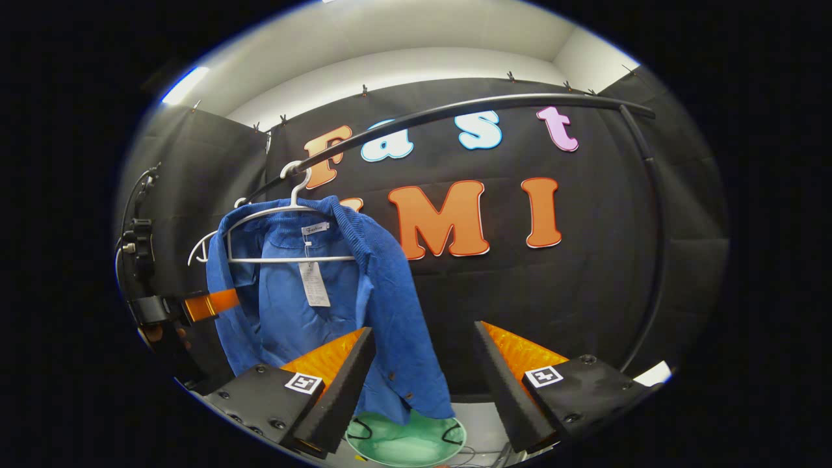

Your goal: Grasp the clothes on the hanger with both hands and then place them into the laundry hamper below.

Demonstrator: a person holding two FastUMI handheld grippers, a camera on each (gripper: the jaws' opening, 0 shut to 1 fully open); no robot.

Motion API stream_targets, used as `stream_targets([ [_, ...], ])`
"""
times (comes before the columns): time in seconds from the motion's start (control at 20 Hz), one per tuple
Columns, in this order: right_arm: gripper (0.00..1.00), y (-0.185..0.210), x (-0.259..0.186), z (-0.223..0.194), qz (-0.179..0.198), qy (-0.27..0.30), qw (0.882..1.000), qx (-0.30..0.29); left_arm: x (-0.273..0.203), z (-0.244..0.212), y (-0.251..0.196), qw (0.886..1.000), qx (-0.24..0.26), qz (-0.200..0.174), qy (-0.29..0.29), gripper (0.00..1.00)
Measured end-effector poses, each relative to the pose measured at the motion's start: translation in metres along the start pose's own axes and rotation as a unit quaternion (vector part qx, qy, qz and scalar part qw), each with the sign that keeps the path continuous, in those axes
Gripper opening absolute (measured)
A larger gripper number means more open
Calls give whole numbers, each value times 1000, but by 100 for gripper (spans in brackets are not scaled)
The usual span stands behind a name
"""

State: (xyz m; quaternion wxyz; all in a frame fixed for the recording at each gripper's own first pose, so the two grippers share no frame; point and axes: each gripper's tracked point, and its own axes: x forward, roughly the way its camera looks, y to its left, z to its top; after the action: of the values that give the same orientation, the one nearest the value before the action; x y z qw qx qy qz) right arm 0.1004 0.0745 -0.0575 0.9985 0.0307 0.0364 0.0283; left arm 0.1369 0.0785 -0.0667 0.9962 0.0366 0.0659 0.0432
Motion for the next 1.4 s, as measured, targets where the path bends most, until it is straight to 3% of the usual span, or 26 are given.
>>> stream_targets([
  [0.35, 98, 55, 61, -18, 13, 8, 1000, 20, 33, -1, 9, 999, 17, -47, 1, 92],
  [0.4, 100, 62, 66, -19, 17, 9, 1000, 24, 35, -2, 8, 999, 19, -51, 4, 95],
  [0.8, 98, 100, 103, -9, 72, 5, 997, 39, 29, 19, 15, 999, 19, -44, -20, 98],
  [0.9, 97, 95, 108, 0, 67, -11, 997, 34, 26, 26, 16, 999, 20, -41, -28, 98],
  [1.05, 97, 68, 123, 12, 30, -33, 999, 30, 27, 30, 14, 998, 22, -41, -38, 95],
  [1.15, 100, 64, 133, 6, 32, -24, 999, 34, 25, 28, 14, 998, 30, -38, -37, 95],
  [1.2, 87, 64, 138, 1, 37, -16, 998, 39, 25, 27, 15, 998, 36, -36, -35, 98],
  [1.25, 97, 61, 143, -5, 38, -6, 998, 43, 24, 25, 12, 998, 42, -41, -33, 92],
  [1.3, 95, 58, 144, -11, 38, 4, 998, 48, 22, 22, 9, 997, 47, -48, -31, 90],
  [1.35, 84, 57, 147, -17, 40, 15, 998, 55, 20, 20, 8, 997, 50, -52, -30, 85],
  [1.4, 89, 58, 149, -21, 46, 22, 997, 62, 21, 16, 10, 997, 54, -52, -27, 81],
])
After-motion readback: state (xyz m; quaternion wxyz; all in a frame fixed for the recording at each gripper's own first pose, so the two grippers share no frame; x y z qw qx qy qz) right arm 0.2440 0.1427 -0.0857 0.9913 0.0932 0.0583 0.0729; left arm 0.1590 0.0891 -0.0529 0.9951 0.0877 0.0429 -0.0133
